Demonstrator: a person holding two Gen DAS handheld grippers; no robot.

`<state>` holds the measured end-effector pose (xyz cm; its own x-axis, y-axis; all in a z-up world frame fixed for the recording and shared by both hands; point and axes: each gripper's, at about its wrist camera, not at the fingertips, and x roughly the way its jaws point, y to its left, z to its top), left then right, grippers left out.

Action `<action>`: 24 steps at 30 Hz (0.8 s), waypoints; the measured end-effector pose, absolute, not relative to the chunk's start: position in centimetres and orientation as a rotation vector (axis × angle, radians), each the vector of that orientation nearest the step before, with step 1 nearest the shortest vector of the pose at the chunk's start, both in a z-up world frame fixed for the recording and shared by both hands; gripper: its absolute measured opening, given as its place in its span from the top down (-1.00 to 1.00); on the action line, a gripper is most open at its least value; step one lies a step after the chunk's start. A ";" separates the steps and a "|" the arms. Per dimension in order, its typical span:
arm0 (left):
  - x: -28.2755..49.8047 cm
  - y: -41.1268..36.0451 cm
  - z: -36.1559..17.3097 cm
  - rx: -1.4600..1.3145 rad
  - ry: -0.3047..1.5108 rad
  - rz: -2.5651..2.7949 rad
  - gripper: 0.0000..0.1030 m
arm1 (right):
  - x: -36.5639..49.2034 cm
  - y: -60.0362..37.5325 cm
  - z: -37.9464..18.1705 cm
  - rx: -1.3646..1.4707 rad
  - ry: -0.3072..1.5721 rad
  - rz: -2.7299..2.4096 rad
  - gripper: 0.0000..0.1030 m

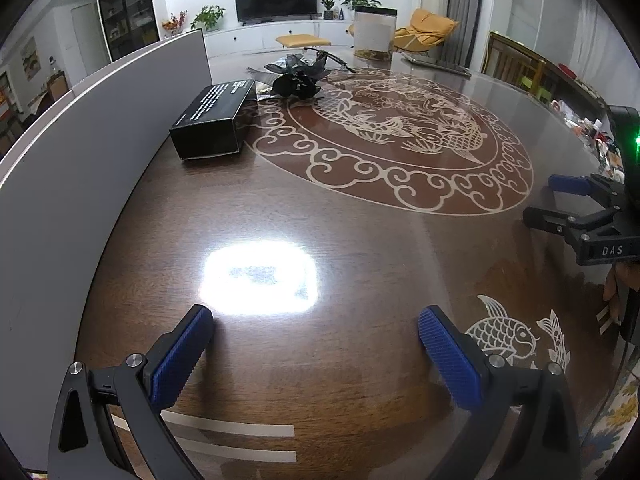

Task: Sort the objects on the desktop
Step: 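Move the right gripper toward the black mesh-and-cord item, then grasp the black mesh-and-cord item with the right gripper and lift it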

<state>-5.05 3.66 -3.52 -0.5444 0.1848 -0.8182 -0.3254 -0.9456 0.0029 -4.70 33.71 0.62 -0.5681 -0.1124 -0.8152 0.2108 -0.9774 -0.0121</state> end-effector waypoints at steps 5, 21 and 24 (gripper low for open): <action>-5.0 3.7 -3.5 -1.304 0.222 2.523 -1.00 | -4.7 33.7 0.6 1.353 0.157 -2.627 -1.00; -5.4 3.5 -3.4 -1.296 0.225 2.518 -1.00 | -13.1 29.2 1.8 1.345 0.095 -2.491 -1.00; -5.6 3.3 -3.5 -1.297 0.223 2.520 -1.00 | -18.4 25.5 2.7 1.319 0.078 -2.470 -1.00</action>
<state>-5.56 3.33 -3.46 -0.5487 0.1906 -0.8140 -0.3309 -0.9437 0.0021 -18.37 25.53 2.75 -0.5119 -0.2687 -0.8160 0.3199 -0.9411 0.1093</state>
